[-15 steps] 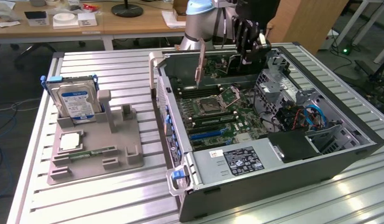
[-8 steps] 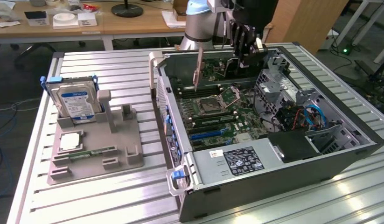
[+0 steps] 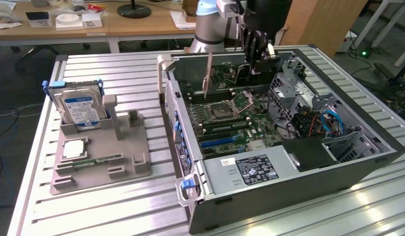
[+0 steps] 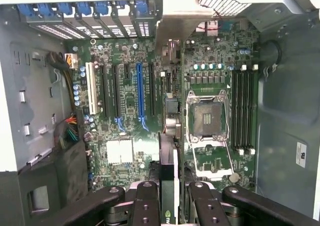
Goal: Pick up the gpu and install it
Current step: 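Insert the gpu into the slot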
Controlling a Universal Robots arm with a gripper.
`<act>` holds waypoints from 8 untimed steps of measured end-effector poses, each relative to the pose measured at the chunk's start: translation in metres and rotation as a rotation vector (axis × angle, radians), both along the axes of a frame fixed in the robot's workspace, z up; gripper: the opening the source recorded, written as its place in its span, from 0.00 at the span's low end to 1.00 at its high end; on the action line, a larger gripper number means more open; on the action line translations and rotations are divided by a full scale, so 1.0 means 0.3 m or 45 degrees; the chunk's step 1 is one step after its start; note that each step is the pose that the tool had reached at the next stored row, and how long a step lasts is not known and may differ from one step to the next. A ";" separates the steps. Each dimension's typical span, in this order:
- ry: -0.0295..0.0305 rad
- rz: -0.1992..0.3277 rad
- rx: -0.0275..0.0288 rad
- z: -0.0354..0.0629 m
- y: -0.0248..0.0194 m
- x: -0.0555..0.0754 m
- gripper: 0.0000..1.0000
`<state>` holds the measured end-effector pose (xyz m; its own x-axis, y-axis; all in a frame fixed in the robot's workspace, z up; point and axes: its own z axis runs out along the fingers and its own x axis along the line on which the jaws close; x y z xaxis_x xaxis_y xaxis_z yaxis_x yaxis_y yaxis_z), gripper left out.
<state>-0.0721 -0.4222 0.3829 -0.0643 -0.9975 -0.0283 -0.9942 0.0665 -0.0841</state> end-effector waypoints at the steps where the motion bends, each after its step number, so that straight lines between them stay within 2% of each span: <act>1: -0.0001 -0.001 0.0001 -0.004 0.000 -0.003 0.27; 8: 0.0008 -0.001 -0.0001 -0.017 0.000 -0.030 0.27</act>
